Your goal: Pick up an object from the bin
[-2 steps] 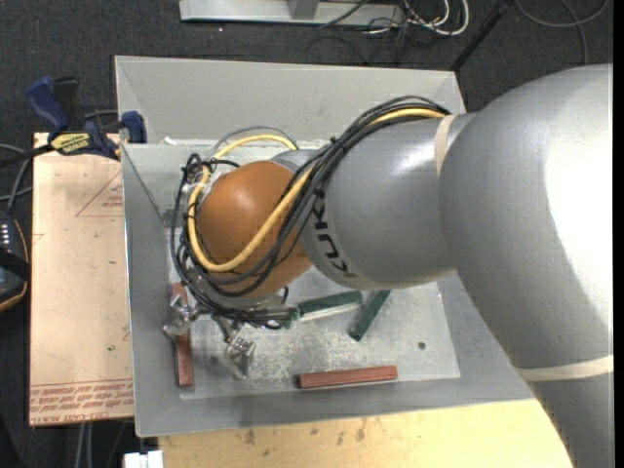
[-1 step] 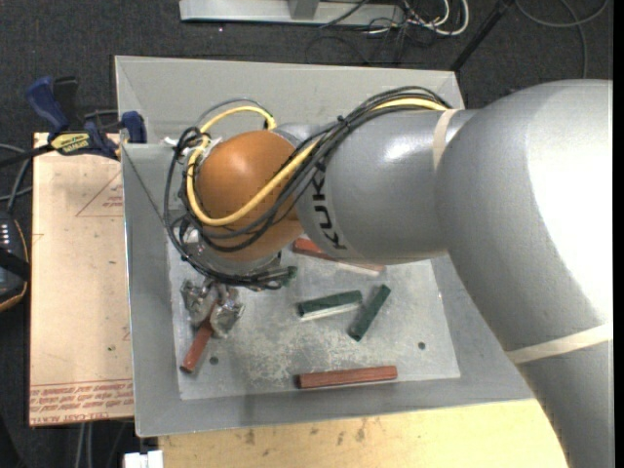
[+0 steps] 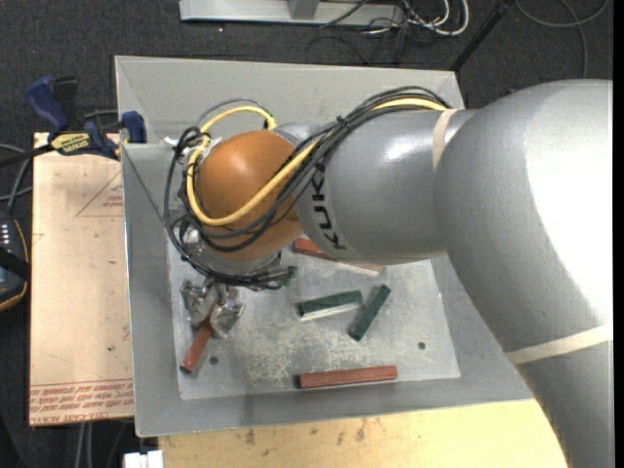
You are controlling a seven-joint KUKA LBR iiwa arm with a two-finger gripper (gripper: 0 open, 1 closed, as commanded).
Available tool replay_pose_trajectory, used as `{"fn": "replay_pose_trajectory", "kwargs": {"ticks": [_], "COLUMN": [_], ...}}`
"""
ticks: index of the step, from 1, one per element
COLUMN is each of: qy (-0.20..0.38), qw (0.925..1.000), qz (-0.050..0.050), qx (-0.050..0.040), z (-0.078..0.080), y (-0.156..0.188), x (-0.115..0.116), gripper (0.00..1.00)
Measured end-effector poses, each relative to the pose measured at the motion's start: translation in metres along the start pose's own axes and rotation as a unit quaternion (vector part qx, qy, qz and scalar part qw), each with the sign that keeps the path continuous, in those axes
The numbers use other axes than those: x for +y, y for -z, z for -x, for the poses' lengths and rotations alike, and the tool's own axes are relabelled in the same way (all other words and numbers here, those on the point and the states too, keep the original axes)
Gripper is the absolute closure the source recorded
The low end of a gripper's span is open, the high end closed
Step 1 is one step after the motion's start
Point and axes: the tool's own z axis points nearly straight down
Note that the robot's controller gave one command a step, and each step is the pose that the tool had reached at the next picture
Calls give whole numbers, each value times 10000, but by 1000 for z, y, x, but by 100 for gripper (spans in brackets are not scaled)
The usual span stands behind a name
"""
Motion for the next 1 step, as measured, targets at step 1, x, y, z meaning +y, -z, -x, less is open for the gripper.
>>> {"fn": "replay_pose_trajectory", "kwargs": {"ticks": [1], "qy": [255], "qw": [9997], "qz": [14], "qx": [37], "z": [-15], "y": [127], "x": [7], "gripper": [100]}}
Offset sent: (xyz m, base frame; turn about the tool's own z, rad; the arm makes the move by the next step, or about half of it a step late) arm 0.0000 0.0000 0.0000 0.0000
